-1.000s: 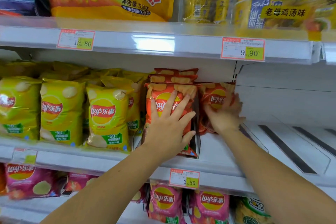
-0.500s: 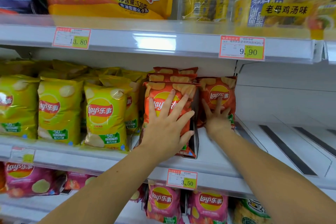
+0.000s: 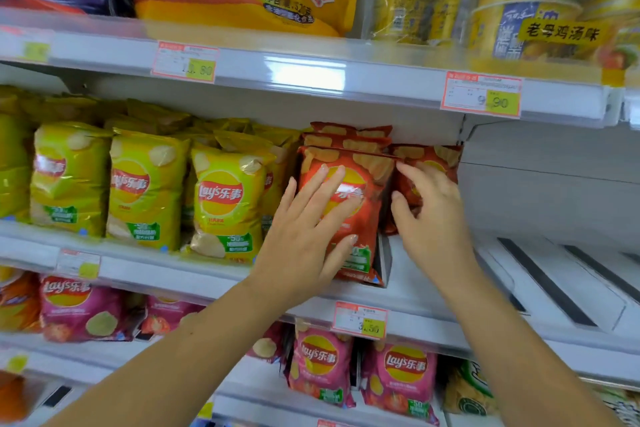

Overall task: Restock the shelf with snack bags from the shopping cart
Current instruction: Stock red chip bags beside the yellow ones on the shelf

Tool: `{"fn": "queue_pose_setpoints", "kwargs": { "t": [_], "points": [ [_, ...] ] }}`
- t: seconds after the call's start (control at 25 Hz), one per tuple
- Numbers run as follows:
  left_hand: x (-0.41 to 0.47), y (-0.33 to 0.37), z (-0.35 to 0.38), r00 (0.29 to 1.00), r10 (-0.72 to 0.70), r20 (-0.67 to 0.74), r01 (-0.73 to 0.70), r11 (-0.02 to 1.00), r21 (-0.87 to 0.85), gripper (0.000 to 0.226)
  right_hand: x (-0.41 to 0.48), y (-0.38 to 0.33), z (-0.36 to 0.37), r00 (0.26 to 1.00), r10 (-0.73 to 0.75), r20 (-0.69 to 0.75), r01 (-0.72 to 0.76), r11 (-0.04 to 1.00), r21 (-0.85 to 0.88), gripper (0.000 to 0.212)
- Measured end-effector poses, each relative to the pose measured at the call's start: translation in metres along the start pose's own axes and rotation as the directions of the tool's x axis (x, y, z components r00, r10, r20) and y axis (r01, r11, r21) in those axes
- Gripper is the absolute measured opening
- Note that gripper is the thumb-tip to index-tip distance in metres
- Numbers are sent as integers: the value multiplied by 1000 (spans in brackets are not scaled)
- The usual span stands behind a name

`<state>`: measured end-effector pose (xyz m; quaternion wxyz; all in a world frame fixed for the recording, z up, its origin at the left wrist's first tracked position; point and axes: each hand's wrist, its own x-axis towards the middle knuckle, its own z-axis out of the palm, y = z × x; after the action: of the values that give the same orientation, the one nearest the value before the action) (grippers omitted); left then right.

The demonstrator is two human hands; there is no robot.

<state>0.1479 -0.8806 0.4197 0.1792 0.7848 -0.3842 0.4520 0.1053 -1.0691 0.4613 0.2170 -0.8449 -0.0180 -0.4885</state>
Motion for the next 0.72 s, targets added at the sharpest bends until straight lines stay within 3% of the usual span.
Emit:
{"fn": "queue_pose_setpoints", "kwargs": {
  "t": [0.08,0.16,0.28,0.48,0.72],
  "points": [
    [-32,-17,-20,998,10,-59,-13,999,-36,39,-30,-48,7,983,-114,-145,133,983,126,30],
    [-74,-44,-41,999,-17,-44,16,1000,-13,38,-59,-94,33,964,-208,-165,243,944,225,24],
    [-144,-91,-83,992,-124,19,122,990,68,39,-99,-162,87,954,-297,-47,293,882,370,22],
    [-282,-184,-187,915,-401,47,382,899,215,38,-173,-296,191,908,-370,198,215,816,537,29],
    [-479,-291,-341,703,-703,106,623,681,384,41,-286,-474,319,782,-446,435,89,771,630,37]
  ]
}}
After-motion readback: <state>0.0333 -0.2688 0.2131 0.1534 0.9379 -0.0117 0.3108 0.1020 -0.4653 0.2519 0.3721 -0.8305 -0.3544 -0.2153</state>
